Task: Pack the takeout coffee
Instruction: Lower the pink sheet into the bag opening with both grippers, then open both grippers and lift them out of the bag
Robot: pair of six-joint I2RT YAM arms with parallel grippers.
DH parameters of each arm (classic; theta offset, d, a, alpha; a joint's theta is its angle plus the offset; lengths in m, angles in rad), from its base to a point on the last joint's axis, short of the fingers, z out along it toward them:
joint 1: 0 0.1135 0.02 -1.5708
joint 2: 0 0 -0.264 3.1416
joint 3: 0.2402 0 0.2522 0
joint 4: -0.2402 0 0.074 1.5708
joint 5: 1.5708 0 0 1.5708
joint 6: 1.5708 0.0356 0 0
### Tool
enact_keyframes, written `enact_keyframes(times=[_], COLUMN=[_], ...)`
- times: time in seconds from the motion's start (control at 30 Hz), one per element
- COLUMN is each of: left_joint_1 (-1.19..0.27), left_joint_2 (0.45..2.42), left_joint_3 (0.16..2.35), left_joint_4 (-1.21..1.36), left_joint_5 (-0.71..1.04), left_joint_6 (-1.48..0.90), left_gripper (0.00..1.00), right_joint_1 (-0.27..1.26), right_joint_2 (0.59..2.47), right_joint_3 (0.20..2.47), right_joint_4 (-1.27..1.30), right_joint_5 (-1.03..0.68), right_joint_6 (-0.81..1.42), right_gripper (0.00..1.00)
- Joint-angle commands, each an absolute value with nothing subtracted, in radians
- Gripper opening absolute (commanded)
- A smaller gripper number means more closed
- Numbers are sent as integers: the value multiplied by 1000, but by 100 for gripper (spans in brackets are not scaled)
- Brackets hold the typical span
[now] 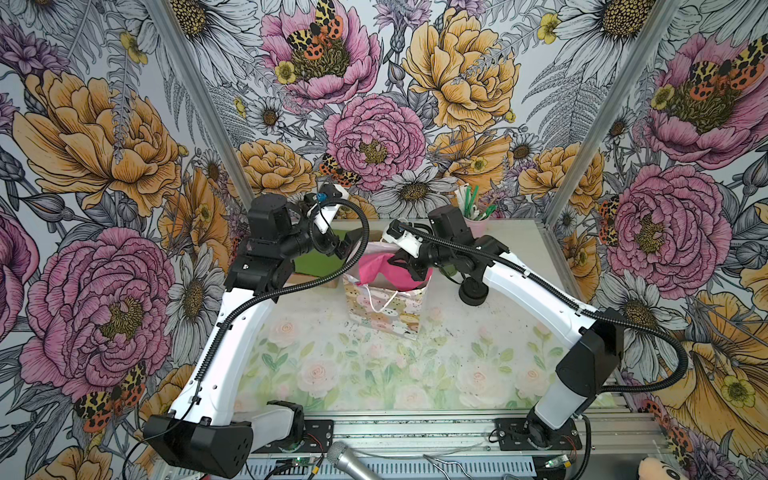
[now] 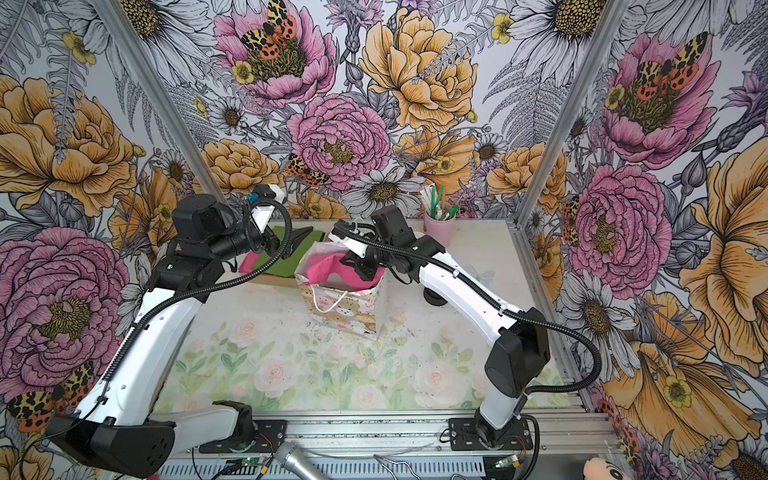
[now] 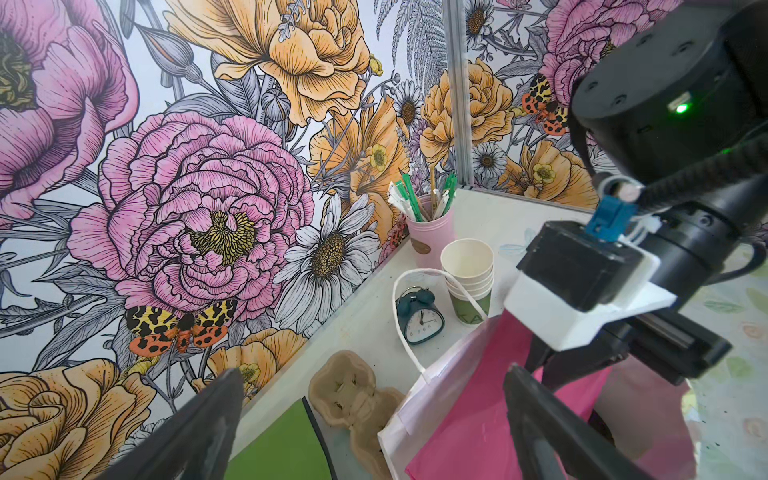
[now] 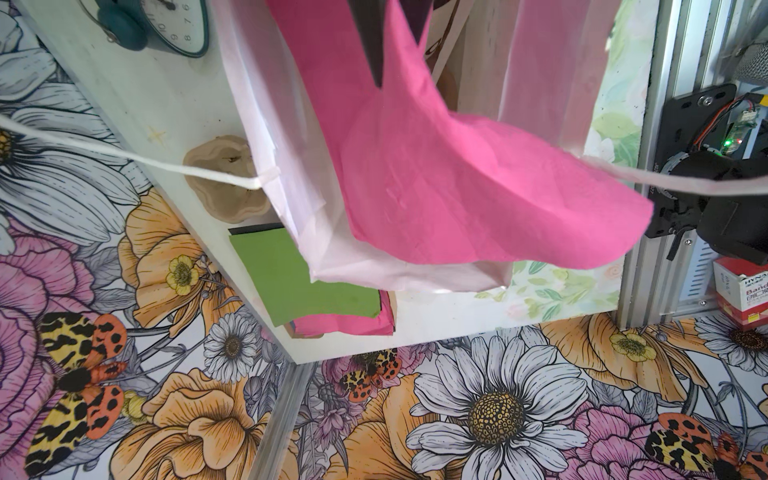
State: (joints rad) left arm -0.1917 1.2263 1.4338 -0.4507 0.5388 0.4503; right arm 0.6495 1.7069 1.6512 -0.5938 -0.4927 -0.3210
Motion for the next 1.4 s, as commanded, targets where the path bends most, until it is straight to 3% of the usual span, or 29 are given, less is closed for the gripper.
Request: enact_keyframes(times=[0.0, 0.4, 0.57, 1.07, 1.37], left_joint_1=[-185, -174, -172, -152, -128], left_joint_2=[1215, 1212, 1212, 1185, 1143], left_joint_3=[1418, 1403, 1395, 1349, 1290], left_joint_4=[-423, -423, -418, -348, -271], left_joint_5=[525, 525, 526, 484, 429], left_joint_6=[434, 435, 432, 325, 208], left_gripper=[99, 99, 99, 99, 99], right_joint_1=[658, 664, 669, 692, 696], right_joint_2=[1734, 1782, 1790, 1727, 1646], right_joint_3=[1642, 1658, 1664, 1727, 1801], right_joint_4=[-591, -591, -591, -589, -582], right_joint_5=[-488, -472, -469, -430, -408], right_joint_6=[-284, -243, -230, -225, -205], right_gripper=[2, 12, 30, 69, 84])
